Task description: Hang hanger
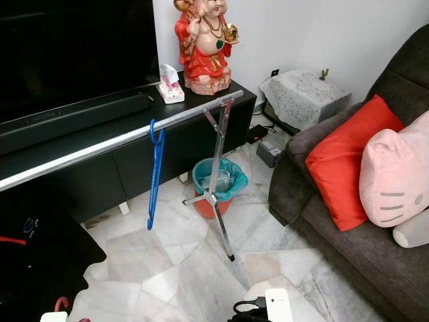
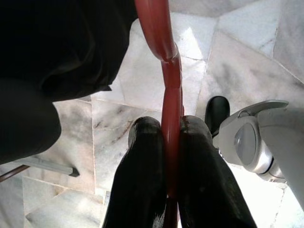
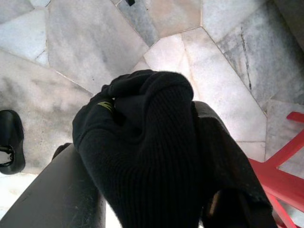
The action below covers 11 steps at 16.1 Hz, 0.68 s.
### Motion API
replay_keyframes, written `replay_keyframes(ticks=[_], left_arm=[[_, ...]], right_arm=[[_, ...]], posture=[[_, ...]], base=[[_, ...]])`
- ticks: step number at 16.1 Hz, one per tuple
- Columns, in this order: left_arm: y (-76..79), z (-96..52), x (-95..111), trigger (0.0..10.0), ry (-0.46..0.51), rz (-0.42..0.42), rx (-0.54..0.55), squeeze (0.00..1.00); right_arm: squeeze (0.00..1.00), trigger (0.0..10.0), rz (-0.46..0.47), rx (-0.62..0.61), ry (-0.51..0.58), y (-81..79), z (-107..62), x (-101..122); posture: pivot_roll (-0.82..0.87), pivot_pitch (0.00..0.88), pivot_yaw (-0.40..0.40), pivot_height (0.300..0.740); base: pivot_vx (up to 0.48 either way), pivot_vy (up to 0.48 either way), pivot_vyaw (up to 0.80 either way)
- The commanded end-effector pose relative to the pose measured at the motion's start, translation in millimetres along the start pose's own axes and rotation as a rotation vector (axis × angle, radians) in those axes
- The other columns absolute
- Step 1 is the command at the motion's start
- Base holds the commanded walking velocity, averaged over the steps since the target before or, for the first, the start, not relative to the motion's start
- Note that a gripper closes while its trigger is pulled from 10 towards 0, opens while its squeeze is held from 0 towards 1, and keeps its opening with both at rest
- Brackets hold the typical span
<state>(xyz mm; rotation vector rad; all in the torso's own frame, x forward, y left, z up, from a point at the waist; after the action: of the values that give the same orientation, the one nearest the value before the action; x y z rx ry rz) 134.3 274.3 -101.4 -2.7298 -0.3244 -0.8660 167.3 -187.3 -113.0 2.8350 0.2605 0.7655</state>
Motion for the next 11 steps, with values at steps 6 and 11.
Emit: replay_keyframes(ticks=[6,11], left_arm=[[-7.3,-5.4,-20.3,10.0,-0.060,0.007,0.006,0.00],[0.4,-5.3,-22.8,10.0,-0.073,0.012,-0.002,0.00]], right_arm=[[0.00,10.0,0.000,-0.014,0.004,4.2,0.3,1.1],[0.00,10.0,0.002,-0.013,0.005,3.8,0.3,1.2]], posture=[[0.11,0.024,-0.085,0.740],[0.12,0.037,-0.083,0.740]], base=[[0.000,0.000,0.00],[0.000,0.000,0.00]])
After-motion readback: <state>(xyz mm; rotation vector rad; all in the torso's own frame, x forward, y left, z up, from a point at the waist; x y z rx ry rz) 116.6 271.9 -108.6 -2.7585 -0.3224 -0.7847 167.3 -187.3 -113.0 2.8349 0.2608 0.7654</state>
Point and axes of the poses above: a point about 5 cm out from each wrist's last joint towards the gripper, its own z axis pointing out of the wrist towards the gripper, its own x axis along the axis of the wrist's last joint, y = z × x, the point moved 2 cm from there along z, pointing out of the wrist towards the gripper, and after that the axes turned 8 degrees about -z, right-handed, at the moved point
